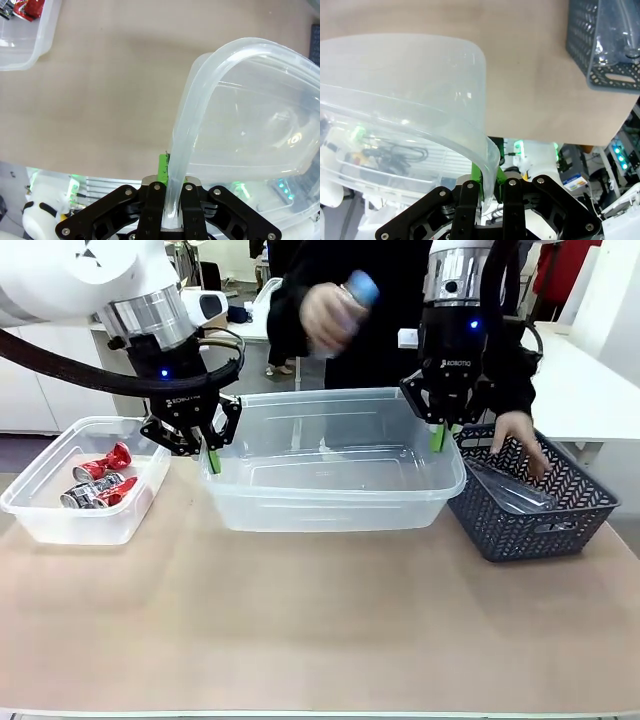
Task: Sort the waste into each basket.
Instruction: Offer the picked Organizing box to the human.
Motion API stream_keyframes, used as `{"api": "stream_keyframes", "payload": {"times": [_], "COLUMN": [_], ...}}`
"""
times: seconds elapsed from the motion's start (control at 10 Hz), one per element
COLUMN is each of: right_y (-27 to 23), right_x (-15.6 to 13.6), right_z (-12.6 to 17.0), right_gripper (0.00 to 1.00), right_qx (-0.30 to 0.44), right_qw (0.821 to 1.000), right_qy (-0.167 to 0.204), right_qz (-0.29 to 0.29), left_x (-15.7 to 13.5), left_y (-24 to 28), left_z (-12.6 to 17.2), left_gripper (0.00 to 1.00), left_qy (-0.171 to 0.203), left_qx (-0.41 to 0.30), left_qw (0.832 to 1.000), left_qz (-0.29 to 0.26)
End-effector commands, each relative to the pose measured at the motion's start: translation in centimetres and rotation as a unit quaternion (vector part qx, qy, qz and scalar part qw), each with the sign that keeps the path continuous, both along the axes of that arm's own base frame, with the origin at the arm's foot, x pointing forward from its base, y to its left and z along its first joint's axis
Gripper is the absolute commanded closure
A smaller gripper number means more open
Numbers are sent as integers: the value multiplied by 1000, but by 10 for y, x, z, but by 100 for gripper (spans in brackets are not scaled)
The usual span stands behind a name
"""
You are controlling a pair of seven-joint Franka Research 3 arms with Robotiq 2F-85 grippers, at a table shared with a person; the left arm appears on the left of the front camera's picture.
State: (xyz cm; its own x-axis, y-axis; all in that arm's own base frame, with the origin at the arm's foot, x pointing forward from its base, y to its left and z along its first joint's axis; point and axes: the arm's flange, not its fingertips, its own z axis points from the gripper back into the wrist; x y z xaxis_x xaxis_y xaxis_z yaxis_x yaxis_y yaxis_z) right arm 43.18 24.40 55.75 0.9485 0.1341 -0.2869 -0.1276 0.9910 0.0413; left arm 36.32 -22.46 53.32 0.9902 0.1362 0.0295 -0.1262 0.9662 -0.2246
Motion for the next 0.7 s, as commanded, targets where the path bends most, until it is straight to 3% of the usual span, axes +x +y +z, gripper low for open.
{"api": "stream_keyframes", "payload": {"times": [0.0, 0.6], "right_y": [2, 2], "right_x": [-3, -3], "right_z": [5, 5], "right_gripper": [94, 94], "right_qx": [5, 5], "right_qw": [1000, 1000], "right_qy": [0, 0], "right_qz": [14, 14], "left_x": [4, 4], "left_y": [3, 3], "left_z": [1, 1], "left_gripper": [96, 96], "left_qy": [-6, -6], "left_qx": [6, 6], "left_qw": [1000, 1000], "left_qz": [17, 17]}}
